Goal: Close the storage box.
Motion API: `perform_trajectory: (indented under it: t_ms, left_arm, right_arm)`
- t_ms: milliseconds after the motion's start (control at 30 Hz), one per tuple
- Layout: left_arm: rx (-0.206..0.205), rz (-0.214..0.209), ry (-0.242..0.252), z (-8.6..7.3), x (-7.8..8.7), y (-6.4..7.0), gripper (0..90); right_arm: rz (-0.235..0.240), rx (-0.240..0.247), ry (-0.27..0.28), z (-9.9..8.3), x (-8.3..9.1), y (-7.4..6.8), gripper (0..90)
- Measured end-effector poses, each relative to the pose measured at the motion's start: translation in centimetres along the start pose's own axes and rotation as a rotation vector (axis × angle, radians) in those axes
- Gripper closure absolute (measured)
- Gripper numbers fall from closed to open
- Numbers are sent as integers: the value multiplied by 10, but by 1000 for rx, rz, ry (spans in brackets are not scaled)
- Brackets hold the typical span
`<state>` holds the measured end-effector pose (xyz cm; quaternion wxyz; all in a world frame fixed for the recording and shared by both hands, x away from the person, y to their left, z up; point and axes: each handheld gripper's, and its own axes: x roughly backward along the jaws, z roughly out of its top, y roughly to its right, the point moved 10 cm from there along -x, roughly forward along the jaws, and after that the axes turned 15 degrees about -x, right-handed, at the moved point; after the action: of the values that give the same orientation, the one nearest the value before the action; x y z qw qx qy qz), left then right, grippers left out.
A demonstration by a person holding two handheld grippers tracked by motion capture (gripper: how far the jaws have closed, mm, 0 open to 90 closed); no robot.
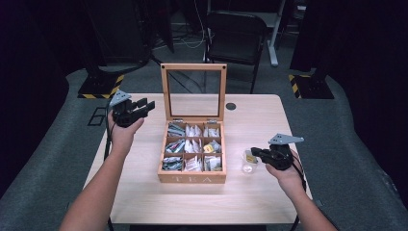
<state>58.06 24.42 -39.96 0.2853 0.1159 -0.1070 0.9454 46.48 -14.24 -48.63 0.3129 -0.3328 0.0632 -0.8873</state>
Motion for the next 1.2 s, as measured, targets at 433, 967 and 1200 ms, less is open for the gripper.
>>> perform_trajectory:
  t_ms: [433,967,1200]
  left_arm:
    - [1,0,-4,-2,1,-1,583]
    - [5,5,0,-2,3,-3,581]
    - [6,3,0,-2,4,-3,581]
  right_arm:
    - [-13,-23,-26,-8,-4,7,886]
    - [-3,14,-10,11,-2,-4,827]
    - [20,33,5,31,-1,-16,810]
